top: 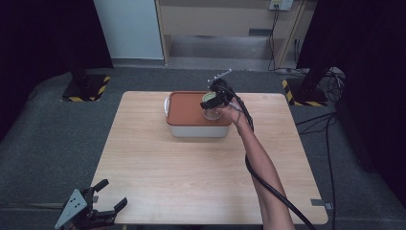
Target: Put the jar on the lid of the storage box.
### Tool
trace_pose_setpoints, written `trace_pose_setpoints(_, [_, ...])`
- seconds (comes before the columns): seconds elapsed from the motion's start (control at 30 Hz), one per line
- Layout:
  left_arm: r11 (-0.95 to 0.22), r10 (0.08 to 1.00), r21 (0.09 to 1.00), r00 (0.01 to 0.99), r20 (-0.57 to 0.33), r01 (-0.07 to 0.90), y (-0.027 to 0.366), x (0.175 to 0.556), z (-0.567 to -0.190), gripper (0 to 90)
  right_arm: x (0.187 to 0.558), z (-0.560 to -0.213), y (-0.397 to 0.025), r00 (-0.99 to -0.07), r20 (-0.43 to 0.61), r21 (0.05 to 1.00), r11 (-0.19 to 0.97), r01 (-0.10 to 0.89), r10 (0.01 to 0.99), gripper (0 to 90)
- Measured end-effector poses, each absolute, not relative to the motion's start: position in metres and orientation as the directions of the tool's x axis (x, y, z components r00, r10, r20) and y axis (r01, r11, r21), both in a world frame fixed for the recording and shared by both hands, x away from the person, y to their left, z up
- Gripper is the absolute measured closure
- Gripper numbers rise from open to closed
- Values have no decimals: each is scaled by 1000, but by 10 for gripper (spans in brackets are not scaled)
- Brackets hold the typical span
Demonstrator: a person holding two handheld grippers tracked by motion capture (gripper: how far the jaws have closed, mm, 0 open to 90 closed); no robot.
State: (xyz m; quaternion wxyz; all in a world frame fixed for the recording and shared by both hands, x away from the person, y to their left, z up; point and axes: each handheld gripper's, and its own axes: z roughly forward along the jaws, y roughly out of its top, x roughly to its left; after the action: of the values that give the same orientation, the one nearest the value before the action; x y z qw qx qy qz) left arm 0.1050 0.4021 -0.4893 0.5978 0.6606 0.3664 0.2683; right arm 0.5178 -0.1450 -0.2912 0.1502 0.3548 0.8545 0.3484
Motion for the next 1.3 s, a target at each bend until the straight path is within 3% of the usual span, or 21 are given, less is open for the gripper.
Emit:
trace_pose_setpoints(0.3, [-15,804,986,588,-85,164,402,105,-489,16,516,-293,-147,-707,-11,705,507,495,707,113])
trace_pose_setpoints(0.5, [-17,804,986,588,-84,164,402,105,-489,16,506,-295,-156,-711,-22,753,479,451,703,39])
trace_pose_setpoints(0.63, [-20,805,986,588,-82,164,402,105,-489,16,501,-289,-162,-712,-11,777,454,437,703,40])
trace_pose_setpoints(1.3, [-28,802,986,592,-75,163,400,105,-488,16,433,-270,-225,-761,16,858,382,343,649,47])
